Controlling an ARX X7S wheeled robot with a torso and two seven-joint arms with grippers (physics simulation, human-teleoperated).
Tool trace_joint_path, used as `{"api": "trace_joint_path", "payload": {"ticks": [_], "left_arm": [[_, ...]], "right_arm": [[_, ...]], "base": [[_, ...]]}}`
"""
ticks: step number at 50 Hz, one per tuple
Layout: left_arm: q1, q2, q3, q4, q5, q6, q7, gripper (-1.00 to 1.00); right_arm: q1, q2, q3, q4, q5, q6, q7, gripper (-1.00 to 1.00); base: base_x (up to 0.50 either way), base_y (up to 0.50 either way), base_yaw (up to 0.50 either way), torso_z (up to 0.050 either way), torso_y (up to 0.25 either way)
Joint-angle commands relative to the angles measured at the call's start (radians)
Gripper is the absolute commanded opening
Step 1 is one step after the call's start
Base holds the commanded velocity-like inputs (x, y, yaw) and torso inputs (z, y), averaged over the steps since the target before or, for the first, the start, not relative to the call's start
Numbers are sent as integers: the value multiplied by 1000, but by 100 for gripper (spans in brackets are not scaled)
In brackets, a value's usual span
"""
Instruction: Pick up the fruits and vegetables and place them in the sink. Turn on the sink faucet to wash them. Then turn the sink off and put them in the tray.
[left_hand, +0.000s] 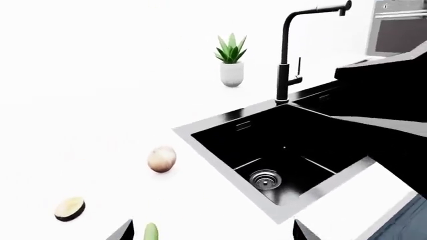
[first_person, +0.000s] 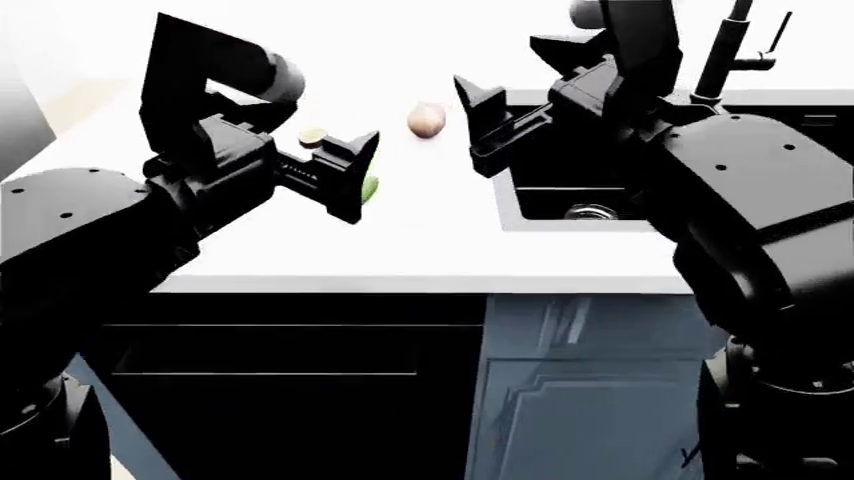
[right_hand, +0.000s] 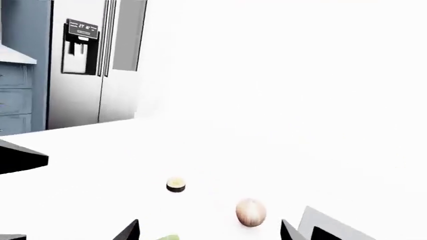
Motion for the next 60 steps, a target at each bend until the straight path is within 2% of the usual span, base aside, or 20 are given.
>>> {"api": "trace_joint_path", "payload": {"ticks": [1, 8, 13, 18, 30, 47, 54, 60], "left_arm": [[-234, -58, 73, -136, -67, -159, 76, 100], [-255, -67, 138, -153, -57, -125, 110, 100], [-282, -49, 128, -150, -63, -168, 68, 100], [-306, -24, 94, -121, -104, -225, 35, 100], [-342, -47, 97, -96, -214, -257, 12, 100], [-342, -68, 117, -135, -298, -234, -63, 100], [-335, -89, 107, -133, -350, -244, -111, 100], [-351, -128, 95, -129, -335, -196, -117, 100]], "right_arm": [[282, 36, -80, 223, 63, 174, -150, 100], [313, 26, -112, 274, 55, 100, -189, 100], [314, 26, -126, 270, 58, 77, -207, 100], [315, 39, -138, 232, 56, 65, -211, 100], [341, 27, -113, 194, 70, 129, -171, 100], [340, 2, -105, 254, 82, 130, -165, 100], [337, 17, -239, 330, 43, 170, -186, 100], [319, -14, -303, 602, 2, -14, -258, 100]], "base": [[500, -246, 0, 0, 0], [500, -244, 0, 0, 0], [500, -231, 0, 0, 0], [500, 287, 0, 0, 0], [385, 463, 0, 0, 1], [500, -87, 0, 0, 1], [0, 0, 0, 0, 1], [0, 0, 0, 0, 0]]}}
